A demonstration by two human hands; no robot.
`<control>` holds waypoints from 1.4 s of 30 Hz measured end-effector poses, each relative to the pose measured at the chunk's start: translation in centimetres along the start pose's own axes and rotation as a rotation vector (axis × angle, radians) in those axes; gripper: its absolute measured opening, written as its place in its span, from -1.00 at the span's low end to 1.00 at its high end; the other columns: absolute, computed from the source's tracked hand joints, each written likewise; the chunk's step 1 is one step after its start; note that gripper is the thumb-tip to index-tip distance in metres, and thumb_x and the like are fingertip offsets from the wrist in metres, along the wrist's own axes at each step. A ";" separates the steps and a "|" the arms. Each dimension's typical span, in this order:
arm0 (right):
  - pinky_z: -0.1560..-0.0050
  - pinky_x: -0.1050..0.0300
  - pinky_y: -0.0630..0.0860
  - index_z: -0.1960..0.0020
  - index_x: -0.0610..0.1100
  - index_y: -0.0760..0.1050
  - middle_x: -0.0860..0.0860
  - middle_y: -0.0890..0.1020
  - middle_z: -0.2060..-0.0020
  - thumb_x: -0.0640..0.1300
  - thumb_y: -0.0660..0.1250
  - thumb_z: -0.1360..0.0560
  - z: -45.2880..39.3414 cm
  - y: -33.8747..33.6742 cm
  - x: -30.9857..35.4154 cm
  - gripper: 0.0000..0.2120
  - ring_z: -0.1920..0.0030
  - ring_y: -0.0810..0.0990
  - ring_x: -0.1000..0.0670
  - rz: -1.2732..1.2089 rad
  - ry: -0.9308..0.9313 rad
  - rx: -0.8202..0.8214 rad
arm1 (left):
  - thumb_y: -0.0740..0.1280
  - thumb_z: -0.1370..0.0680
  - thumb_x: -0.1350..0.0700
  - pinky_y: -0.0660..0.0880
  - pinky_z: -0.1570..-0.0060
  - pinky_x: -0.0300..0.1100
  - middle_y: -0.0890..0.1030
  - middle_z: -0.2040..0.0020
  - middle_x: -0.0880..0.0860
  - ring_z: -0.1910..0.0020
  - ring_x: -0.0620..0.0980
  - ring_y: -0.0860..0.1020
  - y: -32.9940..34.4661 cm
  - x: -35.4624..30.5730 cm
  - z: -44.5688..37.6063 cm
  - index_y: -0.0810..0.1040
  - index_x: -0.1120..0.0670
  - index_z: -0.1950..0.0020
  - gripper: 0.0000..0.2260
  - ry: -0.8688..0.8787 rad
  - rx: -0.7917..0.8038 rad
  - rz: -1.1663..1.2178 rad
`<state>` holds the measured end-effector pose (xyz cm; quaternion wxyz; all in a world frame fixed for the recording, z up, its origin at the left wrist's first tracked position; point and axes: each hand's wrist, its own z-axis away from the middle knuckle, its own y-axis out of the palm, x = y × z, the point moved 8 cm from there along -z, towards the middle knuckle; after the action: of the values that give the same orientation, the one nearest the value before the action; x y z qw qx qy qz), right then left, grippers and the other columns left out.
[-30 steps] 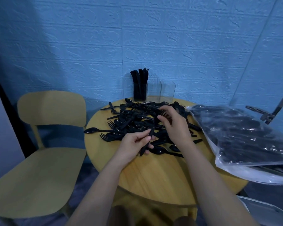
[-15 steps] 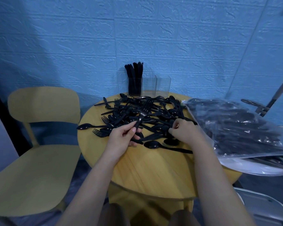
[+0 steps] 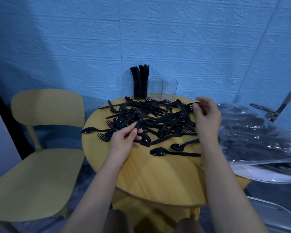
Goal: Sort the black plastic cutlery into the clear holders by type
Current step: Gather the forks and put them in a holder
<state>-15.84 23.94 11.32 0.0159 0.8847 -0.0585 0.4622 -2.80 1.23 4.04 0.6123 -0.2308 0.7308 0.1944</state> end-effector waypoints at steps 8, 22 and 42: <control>-0.01 0.24 0.55 0.10 0.00 0.55 0.09 0.63 0.18 -0.26 0.41 -0.46 0.5 6.7 2.7 -0.83 0.12 0.61 0.12 -0.075 -0.023 0.405 | 0.23 -0.59 0.28 0.59 0.23 -0.32 0.66 0.11 0.01 0.27 -0.14 0.65 0.2 -0.2 0.3 0.50 0.15 -0.29 -0.72 -0.045 0.019 0.108; 0.13 0.53 0.36 -0.02 -0.08 0.55 0.18 0.53 0.14 -0.19 0.40 -0.48 2.3 9.1 2.0 -0.86 0.15 0.51 0.22 0.159 -0.177 0.437 | 0.22 -0.59 0.22 0.60 0.26 -0.20 0.68 0.09 0.03 0.32 -0.11 0.60 2.1 -0.3 1.0 0.49 0.00 -0.22 -0.76 -0.062 0.261 0.137; -0.08 0.06 0.54 -0.07 0.01 0.60 0.09 0.62 0.06 -0.26 0.37 -0.50 2.3 8.7 1.1 -0.78 0.00 0.59 0.04 0.014 -0.067 0.475 | 0.26 -0.50 0.08 0.57 0.31 -0.23 0.67 0.11 0.04 0.26 -0.09 0.61 2.9 0.0 1.8 0.55 0.00 -0.18 -0.73 -0.234 0.400 0.244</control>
<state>-14.36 15.02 10.62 -0.1978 0.8780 0.0453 0.4334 -3.00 4.63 3.69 0.6980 0.0086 0.7015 0.1440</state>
